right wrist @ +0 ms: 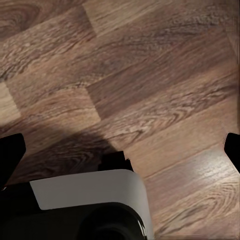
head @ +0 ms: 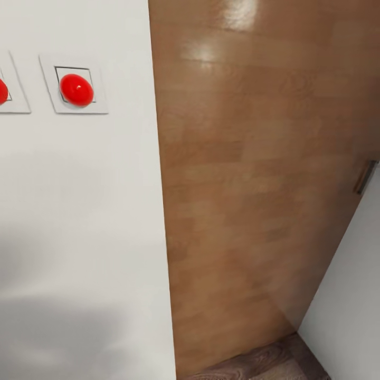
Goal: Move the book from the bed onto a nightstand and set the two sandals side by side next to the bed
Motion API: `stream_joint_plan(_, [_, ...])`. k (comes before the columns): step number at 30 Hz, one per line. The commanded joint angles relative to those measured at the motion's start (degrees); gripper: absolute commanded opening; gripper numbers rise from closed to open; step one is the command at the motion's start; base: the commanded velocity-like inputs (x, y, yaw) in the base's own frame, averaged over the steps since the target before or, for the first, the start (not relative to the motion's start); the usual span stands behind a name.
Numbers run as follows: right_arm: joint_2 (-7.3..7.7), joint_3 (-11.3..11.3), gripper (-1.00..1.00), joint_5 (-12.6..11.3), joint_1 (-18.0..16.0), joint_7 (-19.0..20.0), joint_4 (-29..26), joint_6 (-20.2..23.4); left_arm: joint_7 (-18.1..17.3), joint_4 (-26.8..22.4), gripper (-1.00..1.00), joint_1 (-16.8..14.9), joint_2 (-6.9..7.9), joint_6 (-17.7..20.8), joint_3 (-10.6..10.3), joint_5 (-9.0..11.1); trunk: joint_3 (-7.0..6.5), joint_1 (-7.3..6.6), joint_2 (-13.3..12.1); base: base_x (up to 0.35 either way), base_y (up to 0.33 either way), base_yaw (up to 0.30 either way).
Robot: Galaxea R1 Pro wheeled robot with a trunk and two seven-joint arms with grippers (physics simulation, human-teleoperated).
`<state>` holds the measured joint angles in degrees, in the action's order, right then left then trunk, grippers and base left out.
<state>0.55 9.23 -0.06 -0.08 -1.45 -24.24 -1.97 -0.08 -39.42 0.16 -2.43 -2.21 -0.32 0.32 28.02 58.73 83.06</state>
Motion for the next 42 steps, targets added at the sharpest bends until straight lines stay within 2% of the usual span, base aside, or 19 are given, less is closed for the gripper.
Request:
stream_joint_plan(1, [-0.02, 0.1, 1.00, 0.0, 0.0, 0.0, 0.0, -0.1, 0.0, 0.0, 1.00, 0.0, 0.03, -0.1, 0.0, 0.0, 0.07, 0.00, 0.0, 0.000, 0.000, -0.281])
stream_joint_plan(25, [-0.02, 0.1, 1.00, 0.0, 0.0, 0.0, 0.0, -0.1, -0.1, 0.0, 1.00, 0.0, 0.02, -0.1, 0.0, 0.0, 0.77, 0.00, 0.0, 0.001, 0.000, -0.281])
stream_joint_plan(42, [-0.02, 0.1, 1.00, 0.0, 0.0, 0.0, 0.0, -0.1, -0.1, 0.0, 1.00, 0.0, -0.01, -0.1, 0.0, 0.0, 1.26, 0.00, 0.0, 0.082, 0.000, -0.280])
